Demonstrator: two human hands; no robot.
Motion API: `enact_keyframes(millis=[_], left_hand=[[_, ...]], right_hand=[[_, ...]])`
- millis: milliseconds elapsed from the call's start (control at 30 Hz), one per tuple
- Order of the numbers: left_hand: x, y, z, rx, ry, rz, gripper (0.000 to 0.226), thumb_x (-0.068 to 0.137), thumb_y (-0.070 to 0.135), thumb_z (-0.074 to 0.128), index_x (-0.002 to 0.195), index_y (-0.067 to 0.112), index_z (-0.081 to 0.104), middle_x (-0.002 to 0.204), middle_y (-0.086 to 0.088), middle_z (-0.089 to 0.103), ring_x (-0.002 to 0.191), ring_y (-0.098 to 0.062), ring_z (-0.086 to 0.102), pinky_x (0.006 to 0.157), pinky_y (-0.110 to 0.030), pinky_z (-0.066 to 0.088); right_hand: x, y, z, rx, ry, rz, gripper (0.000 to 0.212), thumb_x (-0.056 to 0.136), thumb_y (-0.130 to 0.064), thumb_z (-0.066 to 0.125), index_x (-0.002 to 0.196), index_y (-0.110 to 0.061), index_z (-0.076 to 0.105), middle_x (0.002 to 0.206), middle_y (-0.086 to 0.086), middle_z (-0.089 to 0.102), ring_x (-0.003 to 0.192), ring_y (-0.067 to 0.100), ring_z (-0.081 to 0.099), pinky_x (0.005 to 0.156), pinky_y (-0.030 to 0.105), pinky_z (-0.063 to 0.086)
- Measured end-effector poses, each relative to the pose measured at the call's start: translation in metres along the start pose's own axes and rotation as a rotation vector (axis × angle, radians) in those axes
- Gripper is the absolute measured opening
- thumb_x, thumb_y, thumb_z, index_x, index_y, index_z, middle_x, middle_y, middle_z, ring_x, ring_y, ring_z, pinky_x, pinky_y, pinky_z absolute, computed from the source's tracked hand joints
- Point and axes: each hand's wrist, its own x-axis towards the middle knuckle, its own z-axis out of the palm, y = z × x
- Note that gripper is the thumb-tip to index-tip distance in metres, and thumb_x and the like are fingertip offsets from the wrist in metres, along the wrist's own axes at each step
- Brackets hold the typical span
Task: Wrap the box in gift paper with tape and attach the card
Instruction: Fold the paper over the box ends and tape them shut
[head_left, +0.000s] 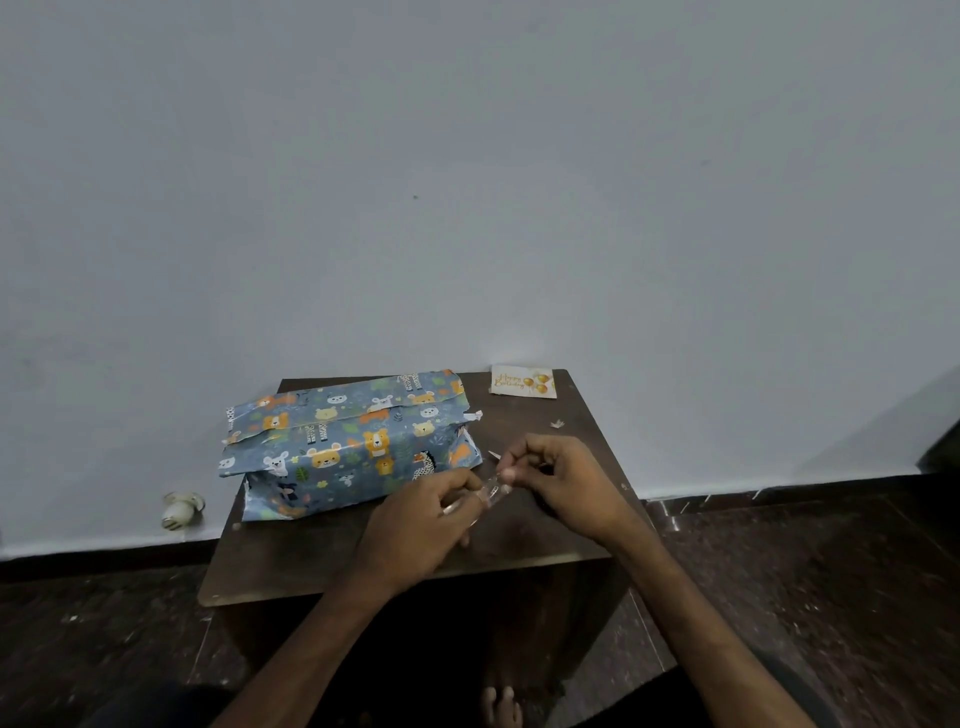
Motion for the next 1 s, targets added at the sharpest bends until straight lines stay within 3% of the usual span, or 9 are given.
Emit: enact_keyframes(millis=[133,200,300,400,533,667,733,833,1000], left_hand=[[0.001,-0.001,-0.002,-0.154,0.053,-0.057,0.024,0.079,0.052,0.056,0.084,0.034,0.072,0.061,0.002,0.068,0.044,-0.014,0.058,0.053,-0.032,0.050],[0.002,-0.003,-0.002,-0.187,0.050,-0.057,0.027,0.077,0.051,0.054,0.084,0.032,0.073,0.062,0.002,0.068,0.047,-0.017,0.059,0.054,-0.038,0.053],[0.002,-0.003,-0.003,-0.211,0.038,-0.044,0.031,0.075,0.053,0.055,0.085,0.030,0.073,0.066,0.000,0.070,0.056,-0.031,0.065,0.057,-0.047,0.056],[0.003,-0.003,-0.002,-0.227,0.036,-0.040,0.032,0.073,0.055,0.056,0.083,0.030,0.073,0.067,-0.001,0.071,0.065,-0.037,0.067,0.058,-0.048,0.056],[0.004,-0.005,-0.003,-0.230,0.049,-0.045,0.016,0.087,0.036,0.059,0.085,0.031,0.074,0.068,-0.001,0.071,0.062,-0.035,0.065,0.056,-0.043,0.055],[0.003,-0.002,-0.006,-0.253,0.068,-0.061,0.017,0.087,0.034,0.058,0.082,0.030,0.074,0.067,-0.002,0.070,0.064,-0.036,0.066,0.056,-0.040,0.054],[0.004,-0.003,-0.008,-0.263,0.089,-0.078,0.017,0.088,0.034,0.059,0.080,0.030,0.073,0.066,-0.002,0.070,0.055,-0.030,0.062,0.056,-0.041,0.054],[0.006,-0.003,-0.011,-0.297,0.117,-0.091,0.017,0.087,0.034,0.060,0.078,0.029,0.073,0.064,-0.004,0.069,0.050,-0.025,0.059,0.055,-0.041,0.053],[0.007,-0.001,-0.009,-0.291,0.123,-0.096,0.020,0.095,0.019,0.061,0.080,0.021,0.074,0.064,-0.005,0.069,0.050,-0.026,0.059,0.057,-0.045,0.054]], right_hand=[[-0.002,0.002,-0.009,0.163,0.117,0.108,0.022,0.100,-0.013,0.057,0.089,-0.009,0.075,0.073,-0.006,0.073,0.064,0.000,0.059,0.067,0.016,0.048],[0.000,0.015,-0.019,-0.097,0.244,0.167,0.025,0.099,-0.022,0.059,0.083,-0.012,0.074,0.075,0.000,0.072,0.065,0.007,0.061,0.066,0.021,0.046],[-0.002,0.028,-0.021,-0.709,0.083,0.328,0.017,0.095,-0.026,0.063,0.095,-0.010,0.069,0.096,0.004,0.066,0.086,0.019,0.060,0.071,0.028,0.044],[-0.007,0.026,-0.007,-0.890,0.023,0.340,0.022,0.094,-0.022,0.062,0.111,-0.008,0.062,0.116,0.008,0.057,0.108,0.025,0.055,0.085,0.035,0.047],[-0.004,0.015,0.007,-1.032,0.073,0.310,0.028,0.095,-0.022,0.059,0.119,-0.010,0.057,0.122,0.006,0.056,0.114,0.025,0.054,0.084,0.038,0.050],[-0.002,0.015,-0.007,-0.839,0.124,0.437,0.016,0.091,-0.037,0.064,0.097,-0.022,0.064,0.105,0.000,0.065,0.102,0.023,0.062,0.076,0.030,0.047],[-0.005,0.021,-0.019,-0.498,0.086,0.446,0.012,0.091,-0.028,0.066,0.084,-0.020,0.061,0.088,-0.003,0.069,0.090,0.021,0.065,0.076,0.034,0.052],[-0.018,0.017,-0.031,0.174,-0.102,0.391,0.008,0.090,-0.001,0.063,0.096,-0.005,0.066,0.080,0.006,0.074,0.077,0.020,0.063,0.063,0.027,0.053],[-0.032,0.025,-0.040,0.266,-0.489,0.402,0.044,0.068,-0.020,0.071,0.109,-0.012,0.056,0.094,-0.003,0.069,0.078,0.010,0.056,0.061,0.021,0.038]])
